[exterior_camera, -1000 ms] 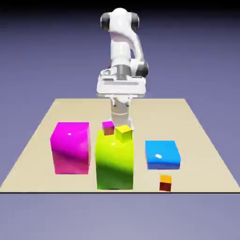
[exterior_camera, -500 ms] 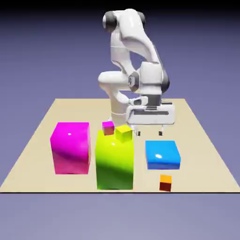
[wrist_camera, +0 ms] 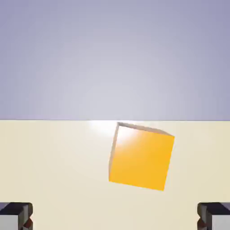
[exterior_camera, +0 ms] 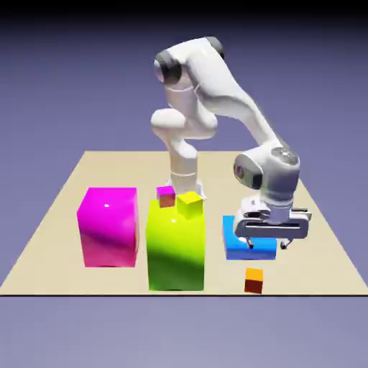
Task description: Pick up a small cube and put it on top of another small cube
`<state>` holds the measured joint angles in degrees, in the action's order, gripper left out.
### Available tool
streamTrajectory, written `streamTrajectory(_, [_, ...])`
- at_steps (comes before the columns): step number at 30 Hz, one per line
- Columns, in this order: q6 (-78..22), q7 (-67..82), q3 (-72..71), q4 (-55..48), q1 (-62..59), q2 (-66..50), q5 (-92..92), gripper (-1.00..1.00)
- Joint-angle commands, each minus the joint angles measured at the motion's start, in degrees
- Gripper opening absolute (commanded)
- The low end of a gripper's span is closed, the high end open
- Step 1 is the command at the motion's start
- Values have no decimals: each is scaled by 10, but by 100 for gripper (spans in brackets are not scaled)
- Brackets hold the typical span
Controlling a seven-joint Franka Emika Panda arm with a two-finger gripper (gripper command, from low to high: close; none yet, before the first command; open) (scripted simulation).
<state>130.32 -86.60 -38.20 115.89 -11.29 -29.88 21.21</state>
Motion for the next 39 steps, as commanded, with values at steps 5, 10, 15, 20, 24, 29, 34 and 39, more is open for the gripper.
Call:
streamTrajectory(5, [41, -38, 13, -3, -48, -70, 21, 0])
streamTrajectory(10, [90, -60, 51, -6, -19, -123, 58, -100])
streamTrajectory(15, [19, -30, -6, -9, -32, -28, -11, -100])
streamTrajectory(20, [-46, 83, 78, 4, 26, 75, -61, -100])
streamTrajectory(24, [-101, 182, 152, 18, 64, 157, -96, -100])
streamTrajectory(29, [-171, 307, 246, 36, 111, 258, -139, -100])
streamTrajectory(34, [-240, 431, 340, 54, 157, 359, -182, -100])
streamTrajectory(39, [-278, 503, 397, 69, 162, 400, -192, -100])
